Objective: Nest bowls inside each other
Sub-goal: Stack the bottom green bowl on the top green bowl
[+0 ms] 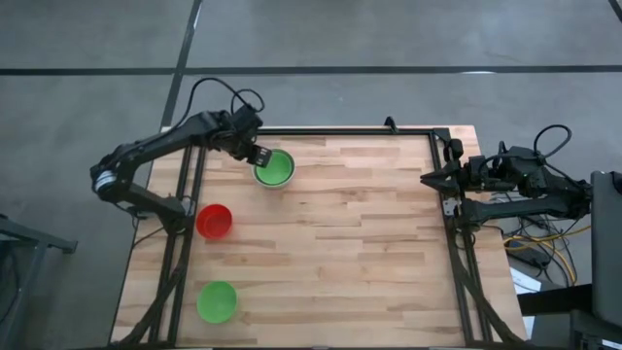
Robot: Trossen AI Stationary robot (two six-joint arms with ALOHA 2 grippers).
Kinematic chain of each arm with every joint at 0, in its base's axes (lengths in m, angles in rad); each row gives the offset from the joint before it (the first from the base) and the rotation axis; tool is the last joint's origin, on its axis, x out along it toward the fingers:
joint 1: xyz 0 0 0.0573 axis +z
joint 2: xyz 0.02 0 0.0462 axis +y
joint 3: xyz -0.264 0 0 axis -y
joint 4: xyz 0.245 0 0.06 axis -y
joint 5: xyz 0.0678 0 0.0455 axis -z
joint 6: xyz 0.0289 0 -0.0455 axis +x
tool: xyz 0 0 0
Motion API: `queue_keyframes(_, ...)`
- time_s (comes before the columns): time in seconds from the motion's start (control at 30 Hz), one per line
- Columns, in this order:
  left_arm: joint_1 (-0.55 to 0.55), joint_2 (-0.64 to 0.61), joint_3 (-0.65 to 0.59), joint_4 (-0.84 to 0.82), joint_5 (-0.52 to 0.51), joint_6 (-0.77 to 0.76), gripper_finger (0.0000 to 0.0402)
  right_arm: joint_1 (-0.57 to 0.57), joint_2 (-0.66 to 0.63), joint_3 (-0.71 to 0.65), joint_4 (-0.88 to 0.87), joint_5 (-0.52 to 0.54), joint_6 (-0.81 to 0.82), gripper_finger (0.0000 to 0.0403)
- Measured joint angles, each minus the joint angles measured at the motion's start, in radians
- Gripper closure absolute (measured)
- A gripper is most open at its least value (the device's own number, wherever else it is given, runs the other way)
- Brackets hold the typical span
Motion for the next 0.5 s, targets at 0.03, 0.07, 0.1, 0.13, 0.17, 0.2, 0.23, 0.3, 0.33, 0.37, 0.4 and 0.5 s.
queue_keyframes(0.03,-0.008,-0.002,0.000,-0.002,0.000,0.000,0.0280,0.000,0.000,0.000,0.000,0.000,0.000,0.0369)
queue_keyframes(0.07,-0.017,-0.004,0.000,-0.004,-0.001,-0.001,0.0280,0.000,0.000,0.000,0.000,0.000,0.000,0.0369)
queue_keyframes(0.1,-0.026,-0.005,-0.001,-0.006,-0.001,-0.001,0.0280,0.000,0.000,0.000,0.000,0.000,0.000,0.0369)
queue_keyframes(0.13,-0.035,-0.006,-0.001,-0.010,-0.003,-0.001,0.0280,0.000,0.000,0.000,0.000,0.000,0.000,0.0369)
queue_keyframes(0.17,-0.045,-0.009,-0.001,-0.014,-0.004,0.000,0.0280,0.000,0.000,0.000,0.000,0.000,0.000,0.0369)
queue_keyframes(0.2,-0.053,-0.013,-0.002,-0.017,-0.004,0.000,0.0280,0.000,0.000,0.000,0.000,0.000,0.000,0.0369)
queue_keyframes(0.23,-0.062,-0.016,-0.003,-0.022,-0.008,0.000,0.0280,0.000,0.000,0.000,0.000,0.000,0.000,0.0369)
queue_keyframes(0.3,-0.081,-0.024,-0.012,-0.022,-0.010,-0.001,0.0280,0.000,0.000,0.000,0.000,0.000,0.000,0.0369)
queue_keyframes(0.33,-0.090,-0.030,-0.021,-0.021,-0.011,-0.003,0.0280,0.000,0.000,0.000,0.000,0.000,0.000,0.0369)
queue_keyframes(0.37,-0.101,-0.037,-0.031,-0.018,-0.011,-0.007,0.0280,0.000,0.000,0.000,0.000,0.000,0.000,0.0369)
queue_keyframes(0.4,-0.113,-0.048,-0.043,-0.010,-0.010,-0.013,0.0280,0.000,0.000,0.000,0.000,0.000,0.000,0.0369)
queue_keyframes(0.5,-0.147,-0.083,-0.080,0.000,-0.010,-0.028,0.0280,0.000,0.000,0.000,0.000,0.000,0.000,0.0369)
